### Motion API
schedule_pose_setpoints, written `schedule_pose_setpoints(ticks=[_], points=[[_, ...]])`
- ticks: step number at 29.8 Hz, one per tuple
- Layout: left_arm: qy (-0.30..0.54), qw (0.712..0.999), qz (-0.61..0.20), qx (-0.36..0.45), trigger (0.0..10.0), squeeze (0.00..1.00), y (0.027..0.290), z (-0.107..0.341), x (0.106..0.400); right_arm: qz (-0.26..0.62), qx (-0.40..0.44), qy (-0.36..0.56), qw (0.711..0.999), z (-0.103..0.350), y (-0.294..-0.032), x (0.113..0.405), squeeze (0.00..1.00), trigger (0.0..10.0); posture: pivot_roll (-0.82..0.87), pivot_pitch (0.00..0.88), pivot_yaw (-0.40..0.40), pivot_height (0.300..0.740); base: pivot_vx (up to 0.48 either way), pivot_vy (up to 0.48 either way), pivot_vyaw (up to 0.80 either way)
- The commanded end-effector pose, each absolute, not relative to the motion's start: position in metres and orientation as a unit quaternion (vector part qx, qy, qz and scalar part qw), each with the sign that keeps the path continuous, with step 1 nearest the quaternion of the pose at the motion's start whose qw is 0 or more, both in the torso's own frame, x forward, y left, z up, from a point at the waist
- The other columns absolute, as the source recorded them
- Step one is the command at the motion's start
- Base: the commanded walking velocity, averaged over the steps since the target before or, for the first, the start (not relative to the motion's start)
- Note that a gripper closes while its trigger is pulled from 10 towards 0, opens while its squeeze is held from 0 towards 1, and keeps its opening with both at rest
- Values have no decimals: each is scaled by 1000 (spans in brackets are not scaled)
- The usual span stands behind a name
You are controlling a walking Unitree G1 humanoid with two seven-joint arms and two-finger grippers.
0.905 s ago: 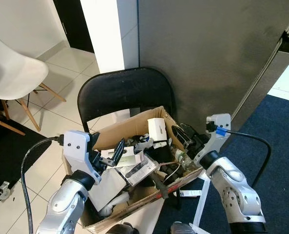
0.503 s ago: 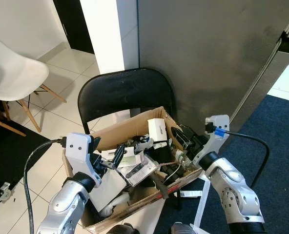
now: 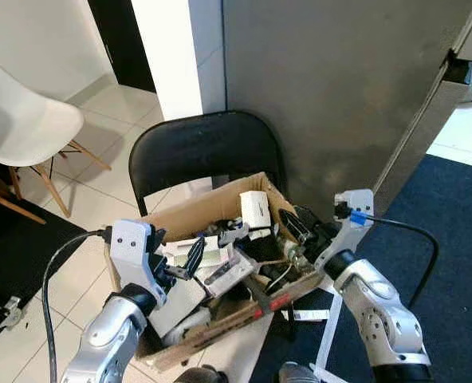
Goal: Picking trash to rubbish bin
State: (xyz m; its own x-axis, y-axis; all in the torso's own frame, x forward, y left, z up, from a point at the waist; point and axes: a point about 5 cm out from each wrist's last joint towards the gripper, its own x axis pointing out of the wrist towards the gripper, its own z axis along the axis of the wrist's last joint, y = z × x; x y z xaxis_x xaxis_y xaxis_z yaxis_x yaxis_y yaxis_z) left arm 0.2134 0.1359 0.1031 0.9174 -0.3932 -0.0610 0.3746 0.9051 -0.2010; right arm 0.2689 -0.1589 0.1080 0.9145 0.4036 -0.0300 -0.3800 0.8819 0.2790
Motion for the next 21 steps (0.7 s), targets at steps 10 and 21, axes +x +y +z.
schedule_pose_setpoints(ticks=[10,21], points=[[61,974,-197,-93,10000,0,136,99,214,203,134,48,969,104,-158,268,0,10000,-94,2,49,740,-337,0,0],[59,974,-198,-94,10000,0,136,100,214,203,131,46,969,105,-158,269,0,10000,-94,13,48,740,-348,0,0]])
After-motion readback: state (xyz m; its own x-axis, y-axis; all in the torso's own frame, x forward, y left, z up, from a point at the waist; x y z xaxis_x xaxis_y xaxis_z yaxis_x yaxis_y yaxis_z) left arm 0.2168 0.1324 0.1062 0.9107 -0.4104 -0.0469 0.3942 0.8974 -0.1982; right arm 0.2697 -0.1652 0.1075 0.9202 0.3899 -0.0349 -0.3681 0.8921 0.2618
